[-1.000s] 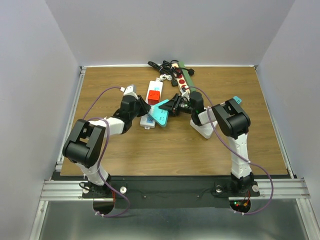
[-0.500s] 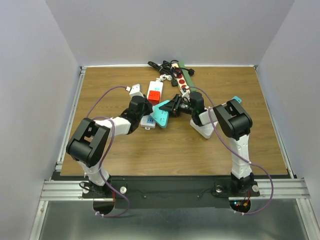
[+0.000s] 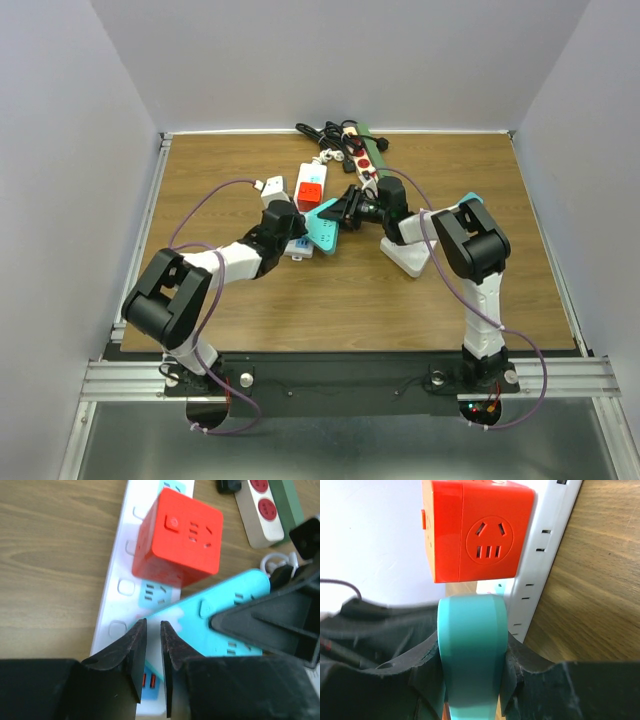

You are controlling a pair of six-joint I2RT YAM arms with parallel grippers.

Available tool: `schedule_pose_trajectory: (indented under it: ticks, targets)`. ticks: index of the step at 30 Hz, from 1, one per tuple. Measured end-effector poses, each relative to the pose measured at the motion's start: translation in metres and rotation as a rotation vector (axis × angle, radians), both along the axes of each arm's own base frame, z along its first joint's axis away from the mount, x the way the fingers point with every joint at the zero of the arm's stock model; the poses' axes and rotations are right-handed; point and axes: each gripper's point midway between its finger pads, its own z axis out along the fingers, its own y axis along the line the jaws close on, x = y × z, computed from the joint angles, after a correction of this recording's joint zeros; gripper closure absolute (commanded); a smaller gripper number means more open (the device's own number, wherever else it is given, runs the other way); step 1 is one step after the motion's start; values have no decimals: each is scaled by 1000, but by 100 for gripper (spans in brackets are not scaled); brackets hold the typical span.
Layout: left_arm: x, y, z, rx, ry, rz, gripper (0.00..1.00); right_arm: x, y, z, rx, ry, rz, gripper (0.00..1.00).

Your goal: Insert the plug

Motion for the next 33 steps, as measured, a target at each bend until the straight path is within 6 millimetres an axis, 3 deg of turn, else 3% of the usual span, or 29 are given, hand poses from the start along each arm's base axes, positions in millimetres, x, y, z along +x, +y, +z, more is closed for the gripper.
schedule_pose_trajectory:
  ticks: [5, 12, 16, 28, 30, 31, 33]
  targets:
    - [-28, -16, 1, -16, 6, -80, 71, 0, 0, 0, -4, 6, 4, 94]
    - [-25, -29, 3, -56, -14, -109, 71, -1, -1, 0, -11, 3, 10, 49]
    - [-22, -36, -3, -64, 1, -123, 71, 4, -11, -17, -79, 1, -35, 37]
    - [-21, -45, -6, -109, -2, -145, 72, 8, -16, -23, -142, -68, -41, 41]
    - [-26, -44, -7, -126, -6, -151, 72, 7, -17, -23, -151, -65, -45, 47]
    - [-29, -44, -7, -136, -7, -156, 72, 7, -17, -23, -157, -59, -47, 55]
    - [-35, -43, -7, -153, -9, -168, 72, 6, -18, -23, -164, -55, -49, 59]
